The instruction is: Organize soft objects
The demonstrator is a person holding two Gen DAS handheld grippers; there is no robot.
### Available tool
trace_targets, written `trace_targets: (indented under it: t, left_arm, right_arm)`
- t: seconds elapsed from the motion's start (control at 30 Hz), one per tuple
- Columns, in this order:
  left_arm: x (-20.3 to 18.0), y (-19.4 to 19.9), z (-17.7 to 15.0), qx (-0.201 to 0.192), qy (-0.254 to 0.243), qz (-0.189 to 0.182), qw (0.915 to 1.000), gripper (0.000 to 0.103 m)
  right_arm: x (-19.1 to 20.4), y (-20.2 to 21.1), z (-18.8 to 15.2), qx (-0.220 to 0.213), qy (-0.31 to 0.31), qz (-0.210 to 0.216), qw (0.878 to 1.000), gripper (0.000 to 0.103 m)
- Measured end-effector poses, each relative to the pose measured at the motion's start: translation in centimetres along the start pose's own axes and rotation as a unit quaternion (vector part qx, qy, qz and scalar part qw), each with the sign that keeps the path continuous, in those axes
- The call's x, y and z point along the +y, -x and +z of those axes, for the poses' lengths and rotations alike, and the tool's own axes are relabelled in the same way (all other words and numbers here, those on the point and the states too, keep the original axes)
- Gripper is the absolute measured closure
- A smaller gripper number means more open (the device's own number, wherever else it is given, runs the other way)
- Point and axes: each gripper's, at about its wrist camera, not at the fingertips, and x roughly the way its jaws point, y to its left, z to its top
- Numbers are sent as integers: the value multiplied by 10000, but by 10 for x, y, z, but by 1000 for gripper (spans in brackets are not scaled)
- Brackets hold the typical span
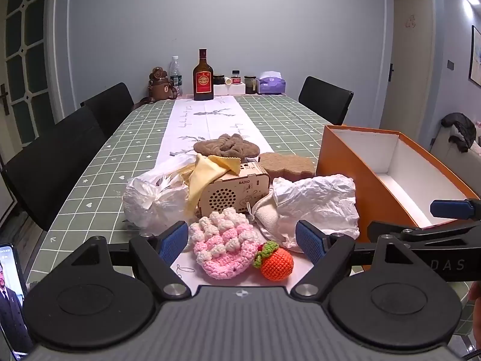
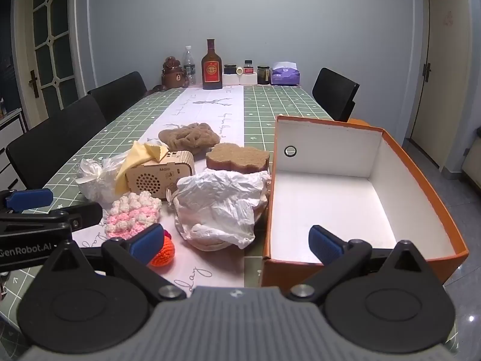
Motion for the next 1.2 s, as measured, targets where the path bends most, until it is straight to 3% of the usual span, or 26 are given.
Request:
trace_targets:
  t: [1.2]
  left_arm:
    - [6,-1,0,14,107,48,9999,8]
  right_arm:
    - [6,-9,-1,159,72,-14,9998,3]
